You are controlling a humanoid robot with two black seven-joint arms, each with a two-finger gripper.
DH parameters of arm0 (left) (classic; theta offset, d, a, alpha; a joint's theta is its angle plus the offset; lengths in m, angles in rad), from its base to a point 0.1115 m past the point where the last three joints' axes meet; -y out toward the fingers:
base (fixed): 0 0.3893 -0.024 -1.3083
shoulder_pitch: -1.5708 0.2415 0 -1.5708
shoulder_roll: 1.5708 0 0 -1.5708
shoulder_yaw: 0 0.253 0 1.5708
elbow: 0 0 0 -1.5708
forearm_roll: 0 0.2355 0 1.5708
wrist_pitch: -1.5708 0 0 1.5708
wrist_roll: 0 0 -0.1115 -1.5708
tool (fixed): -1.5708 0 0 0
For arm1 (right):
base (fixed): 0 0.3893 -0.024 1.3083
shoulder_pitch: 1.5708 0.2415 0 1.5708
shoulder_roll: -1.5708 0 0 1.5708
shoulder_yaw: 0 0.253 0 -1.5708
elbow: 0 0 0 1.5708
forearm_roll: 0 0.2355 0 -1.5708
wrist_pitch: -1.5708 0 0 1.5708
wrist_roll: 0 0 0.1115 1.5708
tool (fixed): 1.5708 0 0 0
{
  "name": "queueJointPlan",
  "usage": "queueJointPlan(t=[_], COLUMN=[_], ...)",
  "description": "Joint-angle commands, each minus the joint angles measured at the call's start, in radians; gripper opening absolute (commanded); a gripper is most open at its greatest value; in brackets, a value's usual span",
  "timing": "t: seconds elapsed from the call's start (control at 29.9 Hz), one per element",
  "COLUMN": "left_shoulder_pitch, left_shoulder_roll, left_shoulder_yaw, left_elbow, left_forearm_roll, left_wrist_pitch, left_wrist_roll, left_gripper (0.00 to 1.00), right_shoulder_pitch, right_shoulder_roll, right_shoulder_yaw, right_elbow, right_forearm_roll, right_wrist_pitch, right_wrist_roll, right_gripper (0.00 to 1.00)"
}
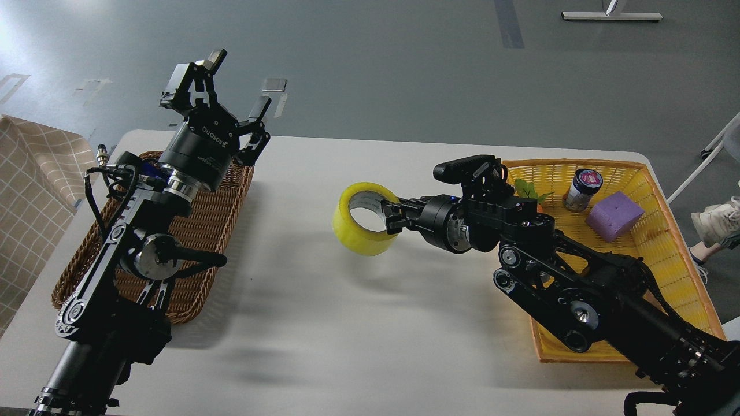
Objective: Place and transfer tape with both arms
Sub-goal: 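Lift the tape roll out of the tray and carry it toward table center, then set the tape roll on the table and release it with the right gripper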
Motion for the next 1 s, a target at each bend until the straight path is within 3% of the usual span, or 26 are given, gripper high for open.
queueJointPlan(t=[0.0, 0.53, 0.7, 0.77, 0.97], left_shoulder_pitch=[0.002, 0.002, 0.008, 0.008, 0.008], left_shoulder_roll=[0.001, 0.016, 0.018, 0.018, 0.018], left_shoulder_yaw=[0.000, -0.020, -0.021, -0.028, -0.029], left_elbow=[0.000, 0.000, 0.000, 0.000, 0.000], left_forearm_roll=[0.000, -0.002, -0.002, 0.000, -0.002], left_wrist_pitch=[0.000, 0.000, 0.000, 0.000, 0.000], left_wrist_roll=[-0.001, -0.001, -0.001, 0.001, -0.001], left_gripper=[0.98, 0.98, 0.98, 0.98, 0.98], right_shoulder_pitch=[0.001, -0.009, -0.016, -0.020, -0.028], right_shoulder_roll=[0.014, 0.047, 0.051, 0.051, 0.051], right_shoulder_yaw=[-0.015, -0.035, -0.035, -0.034, -0.034], right_elbow=[-0.015, -0.089, -0.090, -0.098, -0.124], right_forearm_roll=[-0.004, -0.039, -0.039, -0.037, -0.037], right_wrist_pitch=[0.000, 0.000, 0.000, 0.000, 0.000], right_wrist_roll=[0.000, 0.003, 0.003, 0.004, 0.004], right_gripper=[0.15, 0.17, 0.20, 0.26, 0.26])
